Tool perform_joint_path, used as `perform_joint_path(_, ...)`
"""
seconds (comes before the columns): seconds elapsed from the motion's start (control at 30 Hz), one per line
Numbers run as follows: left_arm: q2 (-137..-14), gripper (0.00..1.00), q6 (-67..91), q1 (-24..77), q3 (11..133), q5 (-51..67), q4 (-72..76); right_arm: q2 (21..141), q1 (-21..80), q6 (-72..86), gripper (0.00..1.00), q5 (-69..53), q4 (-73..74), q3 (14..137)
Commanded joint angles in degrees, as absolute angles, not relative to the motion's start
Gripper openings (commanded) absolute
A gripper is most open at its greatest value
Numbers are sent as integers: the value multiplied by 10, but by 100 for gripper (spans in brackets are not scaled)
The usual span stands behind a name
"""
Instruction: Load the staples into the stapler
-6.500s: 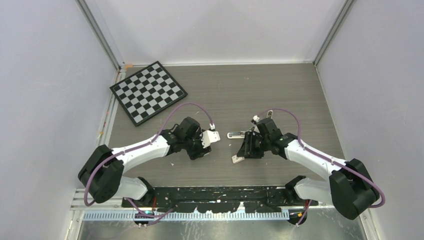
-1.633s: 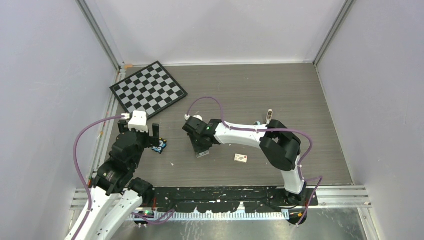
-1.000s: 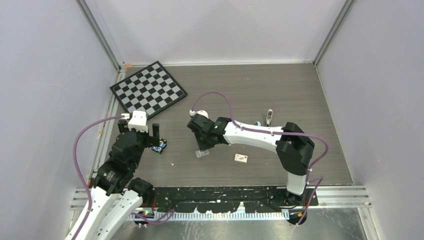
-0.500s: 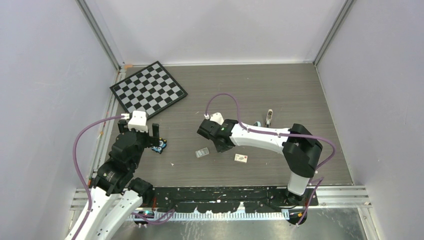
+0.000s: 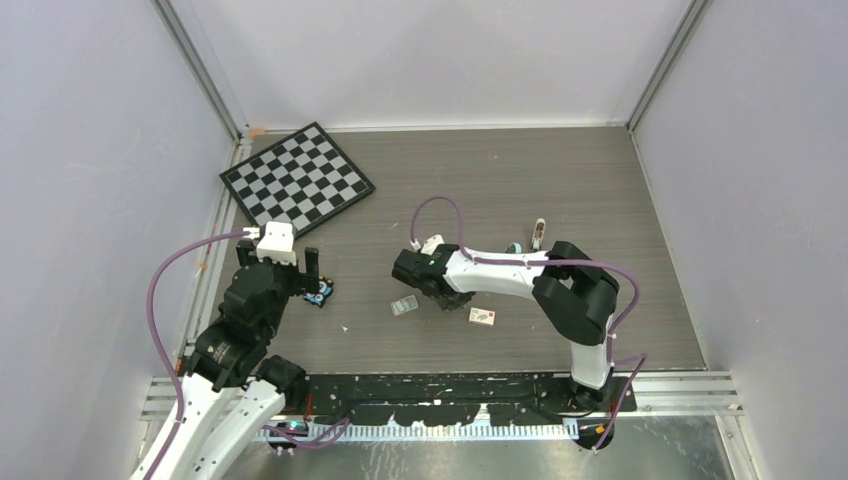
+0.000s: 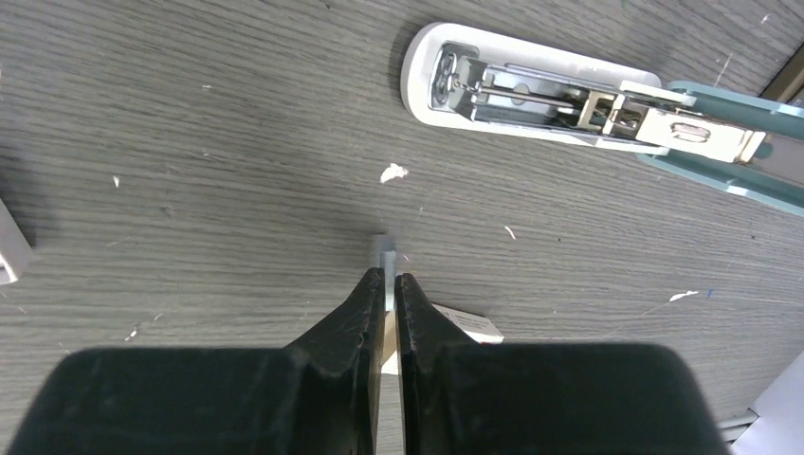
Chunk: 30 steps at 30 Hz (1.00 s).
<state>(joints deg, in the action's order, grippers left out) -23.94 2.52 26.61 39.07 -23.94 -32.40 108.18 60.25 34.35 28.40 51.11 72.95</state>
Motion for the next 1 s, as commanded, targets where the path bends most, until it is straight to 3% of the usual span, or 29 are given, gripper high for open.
perform_joint_path(0.0, -235, 86, 25, 265, 390, -235, -296, 1091, 601, 350, 15, 288, 504, 758)
perform_joint_path(0.83, -243, 86, 22, 265, 390, -236, -294, 1025, 601, 362, 17, 248, 442, 738)
perform_joint_path(0.97, -241, 86, 23, 265, 390, -233, -295, 1005, 584, 424, 24, 261, 449, 729)
